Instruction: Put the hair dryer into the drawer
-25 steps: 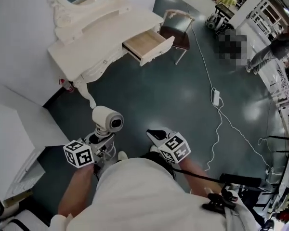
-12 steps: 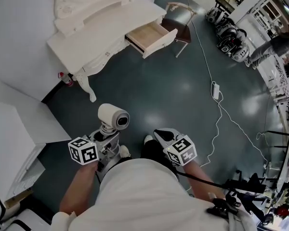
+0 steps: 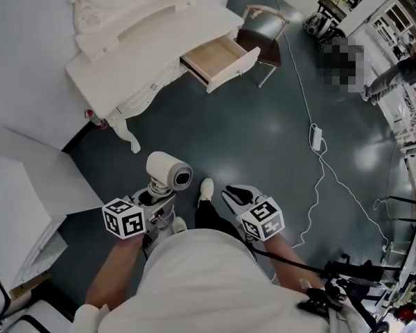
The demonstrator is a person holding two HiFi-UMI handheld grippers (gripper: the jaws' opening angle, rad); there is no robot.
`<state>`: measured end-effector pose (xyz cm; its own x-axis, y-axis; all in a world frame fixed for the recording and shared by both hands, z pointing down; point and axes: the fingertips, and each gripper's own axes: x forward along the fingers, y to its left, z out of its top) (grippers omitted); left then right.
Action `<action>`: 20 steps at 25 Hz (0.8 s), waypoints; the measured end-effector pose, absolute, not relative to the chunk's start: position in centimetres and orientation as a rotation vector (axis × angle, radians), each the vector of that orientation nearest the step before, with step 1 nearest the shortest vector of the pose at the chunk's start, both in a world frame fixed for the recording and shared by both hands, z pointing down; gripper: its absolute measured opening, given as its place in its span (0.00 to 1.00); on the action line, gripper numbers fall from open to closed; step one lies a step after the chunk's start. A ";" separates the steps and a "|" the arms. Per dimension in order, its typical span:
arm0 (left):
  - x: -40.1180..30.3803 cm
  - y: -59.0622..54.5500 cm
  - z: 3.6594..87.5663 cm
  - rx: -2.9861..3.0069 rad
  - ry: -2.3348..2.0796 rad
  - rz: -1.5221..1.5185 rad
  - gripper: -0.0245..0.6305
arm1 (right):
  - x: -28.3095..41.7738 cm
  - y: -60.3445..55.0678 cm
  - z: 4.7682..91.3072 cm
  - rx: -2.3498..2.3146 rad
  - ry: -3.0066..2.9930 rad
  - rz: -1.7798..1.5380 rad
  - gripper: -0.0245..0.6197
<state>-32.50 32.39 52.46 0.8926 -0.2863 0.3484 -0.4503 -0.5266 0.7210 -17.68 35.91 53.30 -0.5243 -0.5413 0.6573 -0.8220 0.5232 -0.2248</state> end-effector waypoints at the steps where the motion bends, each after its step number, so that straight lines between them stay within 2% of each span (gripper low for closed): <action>1: -31.8 31.5 52.3 2.160 -0.532 0.242 0.40 | -17.0 34.8 53.1 1.111 -2.259 0.717 0.14; 10: -24.3 22.9 49.8 2.174 -0.596 0.299 0.40 | -8.4 25.9 51.7 1.122 -2.320 0.717 0.13; 20: -18.0 16.0 50.2 2.148 -0.631 0.349 0.40 | -0.8 20.6 54.0 1.126 -2.321 0.785 0.11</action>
